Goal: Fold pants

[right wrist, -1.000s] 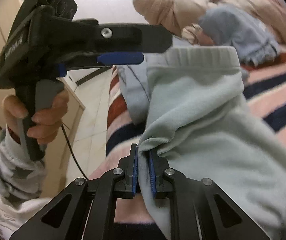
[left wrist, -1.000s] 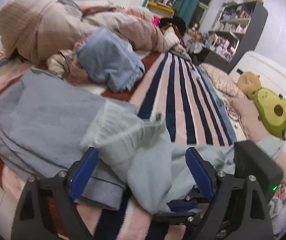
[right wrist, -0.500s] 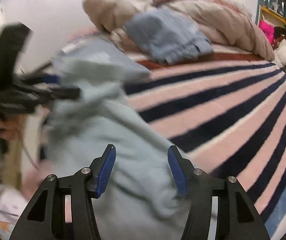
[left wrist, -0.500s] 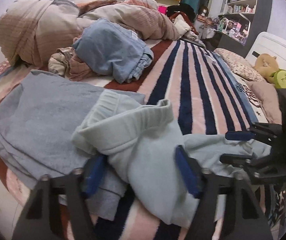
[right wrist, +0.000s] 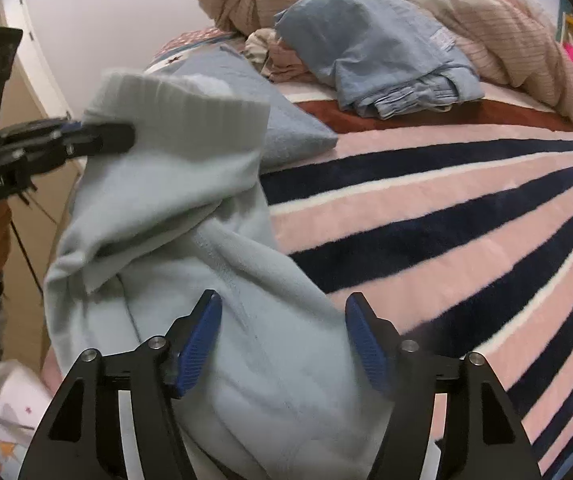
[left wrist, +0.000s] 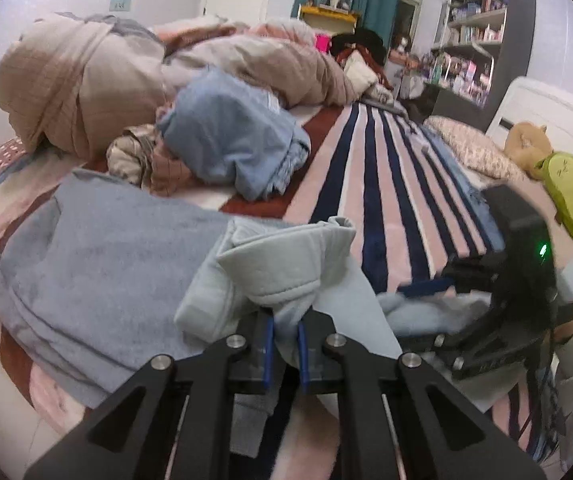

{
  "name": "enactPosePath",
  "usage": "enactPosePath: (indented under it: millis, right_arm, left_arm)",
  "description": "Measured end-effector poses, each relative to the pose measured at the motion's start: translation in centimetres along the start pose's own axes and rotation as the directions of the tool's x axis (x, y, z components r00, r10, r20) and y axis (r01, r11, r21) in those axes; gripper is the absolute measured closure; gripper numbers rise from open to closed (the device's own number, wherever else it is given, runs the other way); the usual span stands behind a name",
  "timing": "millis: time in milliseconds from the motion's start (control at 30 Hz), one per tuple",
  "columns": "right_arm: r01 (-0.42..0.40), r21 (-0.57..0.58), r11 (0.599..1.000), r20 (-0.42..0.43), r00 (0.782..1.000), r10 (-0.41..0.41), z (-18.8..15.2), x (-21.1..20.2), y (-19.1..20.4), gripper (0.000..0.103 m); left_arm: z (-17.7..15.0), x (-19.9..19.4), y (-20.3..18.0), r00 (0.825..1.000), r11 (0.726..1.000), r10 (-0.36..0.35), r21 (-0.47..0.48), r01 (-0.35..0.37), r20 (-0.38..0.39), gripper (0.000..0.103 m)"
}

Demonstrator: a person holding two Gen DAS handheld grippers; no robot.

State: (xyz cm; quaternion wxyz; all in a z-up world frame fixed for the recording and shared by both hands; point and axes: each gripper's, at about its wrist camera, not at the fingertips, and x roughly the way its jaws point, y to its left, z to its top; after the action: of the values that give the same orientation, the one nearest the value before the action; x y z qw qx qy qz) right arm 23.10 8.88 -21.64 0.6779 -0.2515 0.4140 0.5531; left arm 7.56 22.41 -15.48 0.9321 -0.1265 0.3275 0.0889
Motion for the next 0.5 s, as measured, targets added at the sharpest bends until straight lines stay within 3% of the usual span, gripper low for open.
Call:
enactPosePath:
  millis: [33,100,167,200,300,400,467,500]
  right_arm:
    - [-0.018,-0.002,1.000,-0.012,1.000,0.018,0.2,0.3,0.1,0.040]
    - [-0.035,-0.023,0.999,-0.032,0.999,0.035,-0.1,0.5,0.7,0.050]
    - [0.002,-0.057,0.998,-0.031,1.000,-0.004,-0.4,0.5,1.3,0.077]
    - [0.017,-0.060,0.998,-0.019,1.000,-0.019,-0.4,0.3,1.5,0.085]
    - [0.104,-0.045,0.994,0.037,0.994,-0.102,-0.4,-0.9,1.6,0.089]
    - [0.110,0.036,0.993,0.072,0.991,-0.113,-0.1,-2.2,0.1,0.089]
    - [0.126,0.082,0.989,0.069,0.989,-0.132,0.5,-2.4,-1.3,0.088]
    - [0.143,0.098,0.985,0.065,0.987,-0.149,0.8,-2.4,-1.8,0.089]
  left_arm:
    - [0.1,-0.2,0.1,1.000,1.000,-0.009,-0.010,0.009,0.015,0.096]
    - [0.2,-0.5,0.1,0.999,0.999,-0.033,-0.021,0.034,0.036,0.096]
    - [0.2,-0.2,-0.1,0.999,1.000,-0.021,-0.006,0.021,0.025,0.096]
    - [0.1,0.0,-0.2,1.000,1.000,-0.011,0.002,0.011,0.024,0.096]
    - [0.2,0.2,-0.1,1.000,1.000,-0.013,-0.020,0.013,0.028,0.095]
    - [0.4,0.7,-0.1,1.000,0.999,-0.027,-0.041,0.027,0.007,0.092]
    - [0.4,1.3,-0.4,1.000,1.000,0.002,-0.019,-0.002,-0.014,0.079]
    - [0.4,1.4,-0.6,1.000,1.000,0.021,-0.009,-0.021,-0.009,0.063]
